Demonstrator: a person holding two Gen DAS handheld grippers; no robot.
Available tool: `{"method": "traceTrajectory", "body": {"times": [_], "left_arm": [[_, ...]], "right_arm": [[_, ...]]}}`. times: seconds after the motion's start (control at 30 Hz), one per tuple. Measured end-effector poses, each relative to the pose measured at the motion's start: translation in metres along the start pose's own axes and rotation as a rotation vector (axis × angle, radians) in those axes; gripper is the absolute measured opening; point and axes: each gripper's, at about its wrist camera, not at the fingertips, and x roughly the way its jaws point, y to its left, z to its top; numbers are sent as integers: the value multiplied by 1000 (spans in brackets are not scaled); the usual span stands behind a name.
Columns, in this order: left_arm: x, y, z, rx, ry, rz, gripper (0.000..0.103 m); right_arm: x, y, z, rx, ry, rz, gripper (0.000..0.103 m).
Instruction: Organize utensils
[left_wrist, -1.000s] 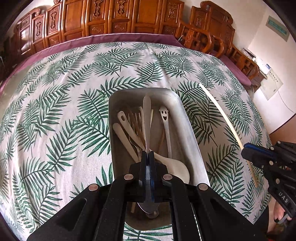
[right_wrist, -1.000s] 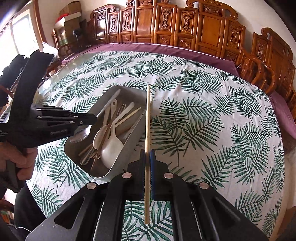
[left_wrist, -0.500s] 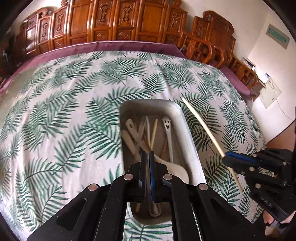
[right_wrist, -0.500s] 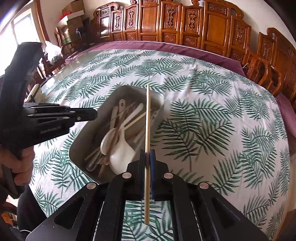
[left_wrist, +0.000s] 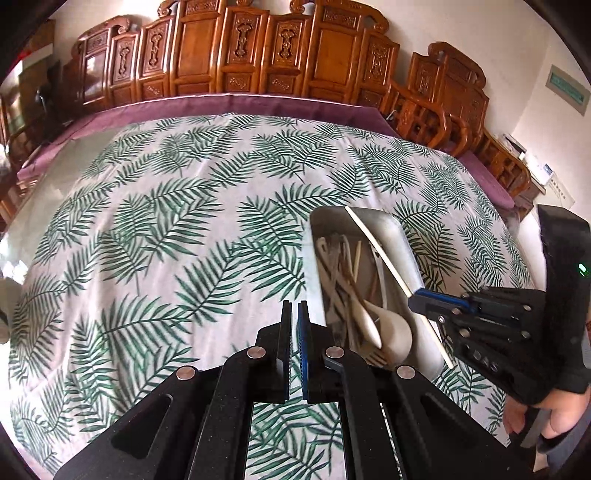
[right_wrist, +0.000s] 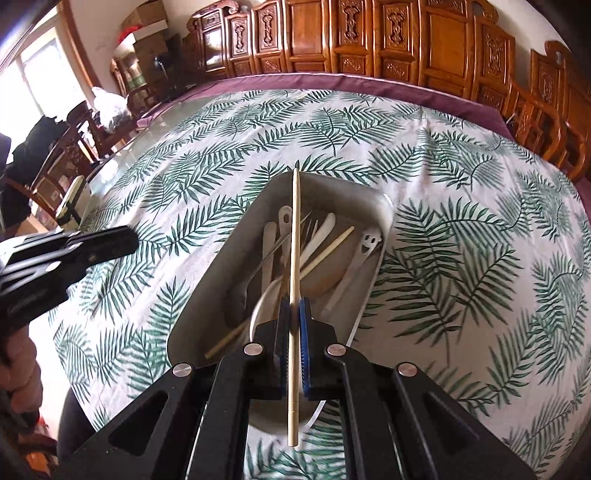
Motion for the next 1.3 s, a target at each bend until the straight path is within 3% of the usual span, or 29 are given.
{"method": "traceTrajectory", "body": {"times": [0.37, 0.67, 0.77, 0.9, 1.1, 1.13, 1.3], "left_arm": [[-14, 6, -6, -5, -8, 6, 2], [-27, -8, -12, 25, -18, 6, 4], [-36, -16, -14, 35, -33, 6, 20], [-51, -27, -18, 46, -53, 5, 24], [-81, -52, -26, 74, -98, -2, 57], [-86, -55, -27, 79, -107, 1, 68], [-118, -80, -34, 118, -176, 11, 90]], "right_arm": [[-1, 14, 14, -37, -26, -52, 7], [-26, 10, 0, -45, -61, -57, 7], [-40, 6, -6, -36, -77, -63, 7], [-66, -1, -19, -18, -109, -75, 7], [-112, -10, -41, 6, -168, -105, 7], [-121, -11, -45, 13, -181, -110, 7], [-165, -16, -71, 36, -249, -163, 36]]}}
